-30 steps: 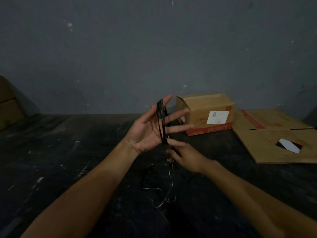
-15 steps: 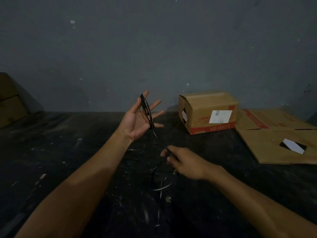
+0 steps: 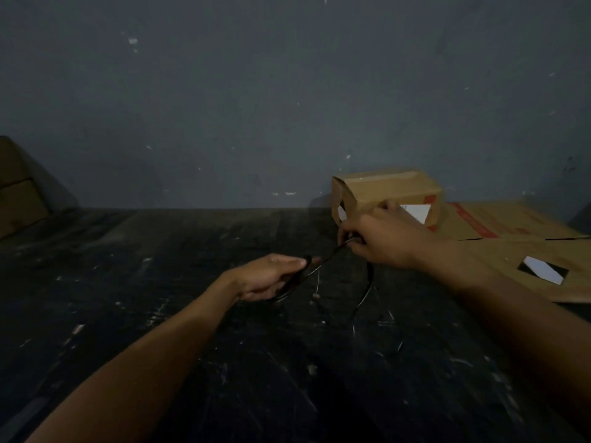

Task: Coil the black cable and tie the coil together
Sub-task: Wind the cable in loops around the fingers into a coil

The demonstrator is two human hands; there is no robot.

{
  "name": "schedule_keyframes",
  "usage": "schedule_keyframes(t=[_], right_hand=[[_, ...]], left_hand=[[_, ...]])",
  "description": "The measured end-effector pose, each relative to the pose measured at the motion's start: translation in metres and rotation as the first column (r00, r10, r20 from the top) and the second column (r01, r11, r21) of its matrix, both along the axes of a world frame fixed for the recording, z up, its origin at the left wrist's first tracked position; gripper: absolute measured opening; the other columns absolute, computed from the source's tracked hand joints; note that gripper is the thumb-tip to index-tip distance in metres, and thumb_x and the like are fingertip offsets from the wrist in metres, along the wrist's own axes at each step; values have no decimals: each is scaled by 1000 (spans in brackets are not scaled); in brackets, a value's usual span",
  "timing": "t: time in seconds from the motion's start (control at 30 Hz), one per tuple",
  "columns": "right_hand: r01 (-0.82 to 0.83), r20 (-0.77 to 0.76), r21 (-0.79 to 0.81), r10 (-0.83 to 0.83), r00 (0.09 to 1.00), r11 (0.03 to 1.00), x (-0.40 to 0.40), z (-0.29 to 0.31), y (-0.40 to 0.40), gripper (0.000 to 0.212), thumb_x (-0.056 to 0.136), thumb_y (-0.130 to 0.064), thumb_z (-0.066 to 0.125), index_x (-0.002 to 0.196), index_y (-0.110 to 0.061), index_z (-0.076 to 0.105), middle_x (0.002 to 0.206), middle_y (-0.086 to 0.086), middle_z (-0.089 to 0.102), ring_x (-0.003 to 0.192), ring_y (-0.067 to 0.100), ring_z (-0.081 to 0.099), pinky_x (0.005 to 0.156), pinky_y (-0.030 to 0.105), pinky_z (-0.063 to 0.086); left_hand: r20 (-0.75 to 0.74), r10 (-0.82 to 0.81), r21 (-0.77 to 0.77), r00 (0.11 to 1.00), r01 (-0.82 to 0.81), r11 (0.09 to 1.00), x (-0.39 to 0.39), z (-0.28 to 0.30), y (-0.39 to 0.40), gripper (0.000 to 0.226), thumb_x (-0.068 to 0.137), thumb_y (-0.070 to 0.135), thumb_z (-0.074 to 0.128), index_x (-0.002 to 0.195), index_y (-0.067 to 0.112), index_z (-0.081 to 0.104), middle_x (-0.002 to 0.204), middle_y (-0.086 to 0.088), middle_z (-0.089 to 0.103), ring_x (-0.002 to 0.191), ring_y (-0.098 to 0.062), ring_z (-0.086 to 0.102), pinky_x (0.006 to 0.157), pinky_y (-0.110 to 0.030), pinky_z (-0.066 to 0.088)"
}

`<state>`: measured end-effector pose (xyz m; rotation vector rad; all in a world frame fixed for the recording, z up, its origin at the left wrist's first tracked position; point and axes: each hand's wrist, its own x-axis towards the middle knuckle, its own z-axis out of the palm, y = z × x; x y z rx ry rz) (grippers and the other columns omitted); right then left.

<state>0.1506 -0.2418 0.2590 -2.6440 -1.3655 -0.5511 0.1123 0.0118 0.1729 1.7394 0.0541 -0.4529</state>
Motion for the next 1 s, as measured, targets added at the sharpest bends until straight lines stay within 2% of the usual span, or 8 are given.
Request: schedule_keyframes(t=[0.13,0.33,0.47,0.67,0.73,0.83,0.93,1.0], right_hand=[[16,75,0,-16,997,1000,13,8,-3,10,89,-42,56,96,-39,63,97,-7,65,101,16,51,82,39,25],[103,104,65,-110,989,993,35,1,-11,18,91,-44,51,101,-40,65,93,-11,56,102,20,50,80,37,22],[66,103,81,-75,992,995,46,-11,-14,23,89,-44,49,102,-35,67,92,-10,52,99,21,50,80,37,23],[90,-7,241,-91,996,966,70,-48,-35,26,89,-14,60,114,-20,65,116,13,54,107,32,50,86,45,46],[162,-248,347,-76,966,924,69,-63,-40,52,90,-1,54,128,-36,50,125,14,49,107,31,52,88,45,50],[290,-713,544,250,656,788,61,-80,-39,72,95,1,45,125,-64,39,106,11,58,83,27,63,66,35,55],[435,-841,522,356,409,733,63,-100,-46,33,98,-21,48,124,-40,58,87,8,71,69,22,65,59,31,51],[540,-862,490,472,184,684,65,-111,-52,29,97,-36,47,112,-25,68,82,6,69,63,17,60,57,30,47]], left_hand=[[-73,-158,-55,985,154,987,-8,6,-14,35,94,41,54,126,33,65,128,-4,64,113,-17,59,75,-26,54],[-70,-269,-267,961,242,933,-17,16,-18,45,97,41,45,141,33,49,149,-13,47,138,-38,41,104,-70,24],[-39,-392,-332,919,358,873,-24,21,-24,40,96,39,51,132,24,58,147,-19,48,136,-42,42,94,-58,45],[122,-495,-579,860,467,669,-32,44,-30,20,100,30,47,106,14,57,152,-25,36,142,-50,24,100,-67,35],[208,-457,-614,865,479,627,-33,51,-29,17,99,30,50,101,16,59,151,-22,39,142,-50,23,100,-73,24],[338,-299,-694,892,451,561,-30,60,-24,15,94,30,55,94,20,65,149,-18,45,140,-53,25,98,-79,17],[383,-33,-829,923,359,430,-27,74,-10,25,96,33,46,90,22,68,149,-16,46,138,-57,24,95,-85,14],[381,119,-835,917,286,471,-27,80,-2,31,98,38,40,86,26,67,151,-14,44,137,-57,30,94,-86,21]])
